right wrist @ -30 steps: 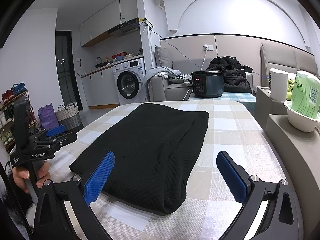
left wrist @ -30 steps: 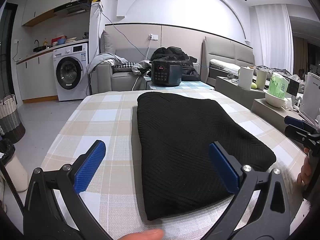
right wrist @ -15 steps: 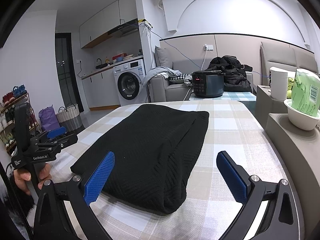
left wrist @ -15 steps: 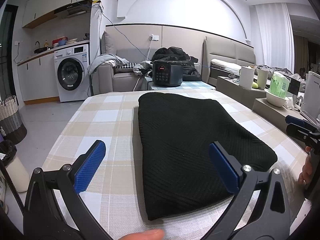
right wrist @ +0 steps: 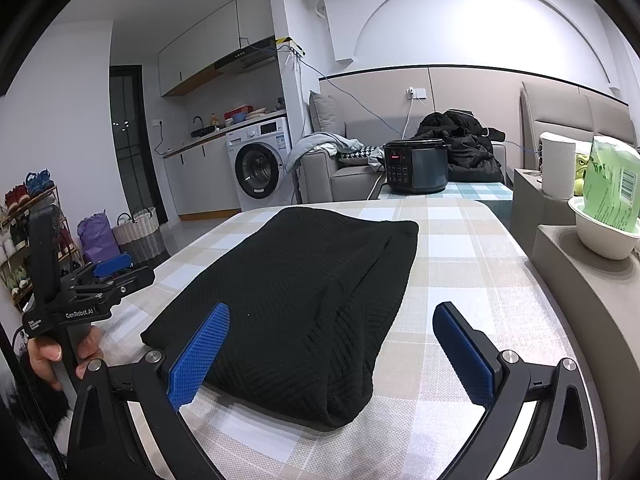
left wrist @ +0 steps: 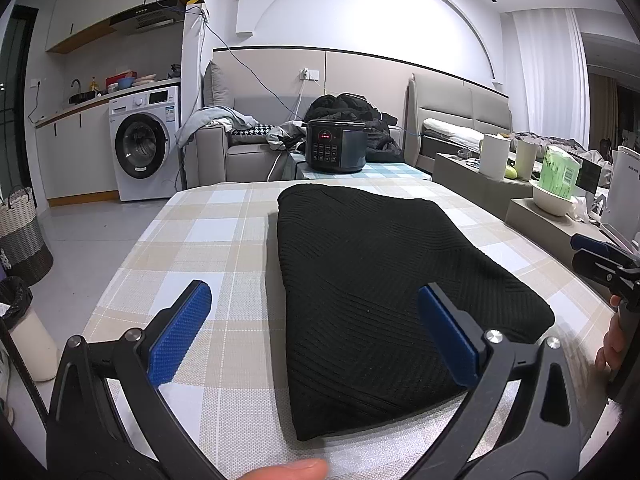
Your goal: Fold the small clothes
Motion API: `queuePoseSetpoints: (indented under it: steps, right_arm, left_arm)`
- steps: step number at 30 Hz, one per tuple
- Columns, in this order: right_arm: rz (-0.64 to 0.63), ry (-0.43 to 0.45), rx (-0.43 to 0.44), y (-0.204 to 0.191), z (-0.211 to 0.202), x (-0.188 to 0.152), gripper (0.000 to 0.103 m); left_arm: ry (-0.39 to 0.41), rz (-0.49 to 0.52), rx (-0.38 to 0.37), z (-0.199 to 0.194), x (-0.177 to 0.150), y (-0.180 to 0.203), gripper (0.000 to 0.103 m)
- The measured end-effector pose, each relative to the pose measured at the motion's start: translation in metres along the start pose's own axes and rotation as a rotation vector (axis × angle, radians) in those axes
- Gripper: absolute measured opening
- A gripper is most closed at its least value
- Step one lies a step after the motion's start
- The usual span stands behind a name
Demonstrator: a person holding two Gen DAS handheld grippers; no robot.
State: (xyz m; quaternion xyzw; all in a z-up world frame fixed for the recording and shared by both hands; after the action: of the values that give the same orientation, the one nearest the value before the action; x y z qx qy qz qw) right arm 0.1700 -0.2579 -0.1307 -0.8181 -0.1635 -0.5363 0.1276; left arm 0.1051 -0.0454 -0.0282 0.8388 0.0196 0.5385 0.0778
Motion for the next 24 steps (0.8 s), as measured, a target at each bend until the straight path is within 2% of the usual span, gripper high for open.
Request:
queuePoseSetpoints:
  steps: [24]
  right_arm:
    - [0.0, -0.004, 0.001, 0.0004, 0.0004, -0.0014, 0.103]
  left_arm:
    - [0.001, -0.005, 0.001, -0.0023, -0.0001, -0.0004, 0.102]
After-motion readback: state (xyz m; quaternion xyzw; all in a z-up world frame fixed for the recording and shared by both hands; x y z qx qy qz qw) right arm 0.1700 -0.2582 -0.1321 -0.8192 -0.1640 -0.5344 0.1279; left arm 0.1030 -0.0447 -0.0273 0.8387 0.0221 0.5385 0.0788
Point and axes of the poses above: each gripper's, at about its wrist camera, not at the fingertips, and z roughly the way its jaws point, y to its right, x to its top, the point moved 5 cm from there along z, roughly the way its jaws point, and after that the axes turned 8 degrees about -z, right-handed, at the moved point
